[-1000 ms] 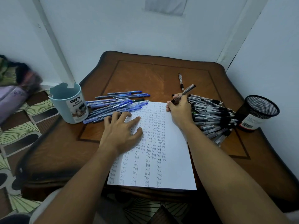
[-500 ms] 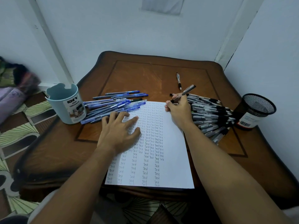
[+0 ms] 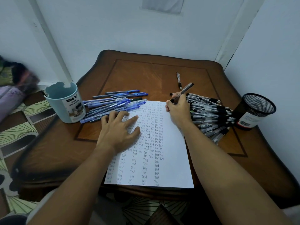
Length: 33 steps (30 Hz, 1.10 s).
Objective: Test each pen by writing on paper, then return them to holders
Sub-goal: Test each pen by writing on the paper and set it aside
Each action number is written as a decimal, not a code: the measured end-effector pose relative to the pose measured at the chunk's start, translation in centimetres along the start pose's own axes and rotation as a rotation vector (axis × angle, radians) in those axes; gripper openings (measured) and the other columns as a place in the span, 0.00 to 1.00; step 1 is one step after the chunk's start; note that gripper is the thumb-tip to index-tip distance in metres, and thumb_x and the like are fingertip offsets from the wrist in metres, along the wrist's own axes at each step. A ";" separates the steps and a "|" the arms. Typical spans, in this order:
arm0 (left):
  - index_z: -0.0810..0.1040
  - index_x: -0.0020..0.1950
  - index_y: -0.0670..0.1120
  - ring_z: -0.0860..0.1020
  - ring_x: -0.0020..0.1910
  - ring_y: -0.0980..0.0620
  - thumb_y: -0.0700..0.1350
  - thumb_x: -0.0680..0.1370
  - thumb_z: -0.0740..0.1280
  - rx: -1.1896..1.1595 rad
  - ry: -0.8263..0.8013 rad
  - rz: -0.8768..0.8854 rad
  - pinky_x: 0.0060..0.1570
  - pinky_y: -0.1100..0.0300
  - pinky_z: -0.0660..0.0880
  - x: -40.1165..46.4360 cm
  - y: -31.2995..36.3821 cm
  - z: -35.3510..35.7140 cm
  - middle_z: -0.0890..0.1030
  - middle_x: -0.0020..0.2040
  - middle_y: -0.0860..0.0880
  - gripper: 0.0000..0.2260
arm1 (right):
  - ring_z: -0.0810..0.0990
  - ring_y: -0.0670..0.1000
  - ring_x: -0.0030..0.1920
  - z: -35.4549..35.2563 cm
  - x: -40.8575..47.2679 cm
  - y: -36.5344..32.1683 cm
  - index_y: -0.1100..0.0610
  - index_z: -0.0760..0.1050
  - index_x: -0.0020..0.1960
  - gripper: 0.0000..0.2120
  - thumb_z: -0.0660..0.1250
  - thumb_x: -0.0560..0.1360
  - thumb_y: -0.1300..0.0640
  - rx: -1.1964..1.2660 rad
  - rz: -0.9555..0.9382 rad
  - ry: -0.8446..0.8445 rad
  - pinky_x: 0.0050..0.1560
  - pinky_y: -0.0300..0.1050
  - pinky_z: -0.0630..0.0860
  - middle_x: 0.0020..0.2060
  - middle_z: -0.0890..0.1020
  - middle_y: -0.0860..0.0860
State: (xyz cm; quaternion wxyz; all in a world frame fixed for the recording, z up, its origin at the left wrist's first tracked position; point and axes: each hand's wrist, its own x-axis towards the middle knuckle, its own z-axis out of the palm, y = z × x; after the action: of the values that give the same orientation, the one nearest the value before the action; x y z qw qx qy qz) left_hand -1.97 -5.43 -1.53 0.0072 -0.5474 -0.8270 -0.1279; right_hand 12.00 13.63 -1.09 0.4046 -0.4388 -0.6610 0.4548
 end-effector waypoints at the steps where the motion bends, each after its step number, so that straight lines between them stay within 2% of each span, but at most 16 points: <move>1: 0.70 0.73 0.61 0.57 0.69 0.52 0.66 0.75 0.48 0.004 -0.001 0.000 0.67 0.48 0.52 -0.1 0.0 0.0 0.67 0.71 0.56 0.29 | 0.79 0.52 0.39 0.0 0.0 0.0 0.51 0.68 0.48 0.12 0.66 0.77 0.67 -0.013 0.001 -0.002 0.43 0.50 0.80 0.44 0.80 0.57; 5: 0.70 0.73 0.60 0.58 0.69 0.52 0.66 0.75 0.48 0.005 0.001 0.002 0.67 0.47 0.52 -0.1 0.0 0.0 0.67 0.71 0.56 0.29 | 0.79 0.51 0.37 -0.2 -0.1 0.1 0.52 0.68 0.48 0.12 0.66 0.77 0.67 0.035 0.016 0.016 0.41 0.47 0.79 0.41 0.80 0.56; 12: 0.70 0.73 0.60 0.57 0.69 0.52 0.67 0.75 0.47 0.004 -0.001 0.003 0.66 0.48 0.51 -0.1 0.1 0.0 0.67 0.71 0.56 0.30 | 0.81 0.51 0.36 0.0 0.2 0.4 0.57 0.68 0.52 0.09 0.66 0.78 0.67 0.020 0.004 0.052 0.37 0.36 0.78 0.45 0.81 0.59; 17: 0.70 0.72 0.61 0.58 0.69 0.53 0.67 0.75 0.48 0.005 0.003 0.002 0.66 0.48 0.52 -0.1 0.1 0.0 0.67 0.70 0.56 0.29 | 0.79 0.52 0.38 -0.2 0.1 0.3 0.53 0.68 0.49 0.11 0.65 0.78 0.67 -0.005 0.007 0.025 0.39 0.45 0.78 0.45 0.80 0.58; 21: 0.70 0.72 0.61 0.58 0.69 0.52 0.66 0.76 0.49 0.012 0.012 0.002 0.65 0.49 0.52 -0.1 0.0 0.0 0.68 0.70 0.56 0.28 | 0.80 0.51 0.38 -0.1 0.2 0.3 0.55 0.68 0.51 0.09 0.66 0.78 0.66 -0.005 0.005 0.036 0.41 0.45 0.79 0.45 0.81 0.60; 25: 0.70 0.72 0.61 0.58 0.69 0.52 0.66 0.75 0.48 0.010 0.004 0.006 0.65 0.49 0.51 0.0 0.0 0.0 0.67 0.70 0.56 0.29 | 0.80 0.51 0.38 -0.1 0.0 0.6 0.51 0.68 0.50 0.10 0.66 0.78 0.64 0.033 -0.007 0.067 0.41 0.50 0.80 0.42 0.81 0.57; 27: 0.70 0.73 0.61 0.58 0.69 0.52 0.67 0.75 0.47 0.010 0.005 0.002 0.65 0.49 0.52 -0.1 0.0 0.0 0.67 0.70 0.56 0.29 | 0.80 0.51 0.37 0.0 -0.1 0.6 0.49 0.68 0.48 0.08 0.66 0.80 0.60 0.107 -0.009 0.067 0.39 0.50 0.79 0.38 0.80 0.54; 29: 0.70 0.73 0.61 0.58 0.69 0.52 0.67 0.75 0.47 0.013 0.004 0.001 0.65 0.49 0.52 -0.1 0.0 -0.1 0.68 0.70 0.56 0.30 | 0.80 0.50 0.34 -0.1 -0.2 0.4 0.50 0.69 0.47 0.07 0.62 0.83 0.50 0.127 0.013 0.058 0.35 0.46 0.76 0.35 0.79 0.53; 31: 0.70 0.73 0.61 0.58 0.69 0.52 0.67 0.75 0.47 0.015 0.004 0.001 0.65 0.49 0.52 -0.1 0.1 -0.1 0.68 0.70 0.56 0.30 | 0.79 0.50 0.29 -0.1 -0.3 0.3 0.54 0.70 0.43 0.18 0.55 0.84 0.42 0.096 0.042 0.054 0.30 0.44 0.74 0.34 0.78 0.55; 33: 0.70 0.73 0.61 0.58 0.69 0.52 0.67 0.74 0.47 0.014 0.003 0.000 0.65 0.48 0.52 -0.2 0.1 -0.1 0.68 0.70 0.56 0.30 | 0.76 0.51 0.27 -0.1 -0.4 0.3 0.55 0.70 0.39 0.24 0.51 0.84 0.39 0.061 0.032 0.057 0.30 0.46 0.73 0.31 0.77 0.56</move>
State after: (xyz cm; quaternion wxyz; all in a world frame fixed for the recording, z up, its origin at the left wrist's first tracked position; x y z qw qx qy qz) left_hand -1.87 -5.57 -1.49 0.0123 -0.5471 -0.8279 -0.1232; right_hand 12.24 13.35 -1.36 0.4294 -0.4494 -0.6278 0.4685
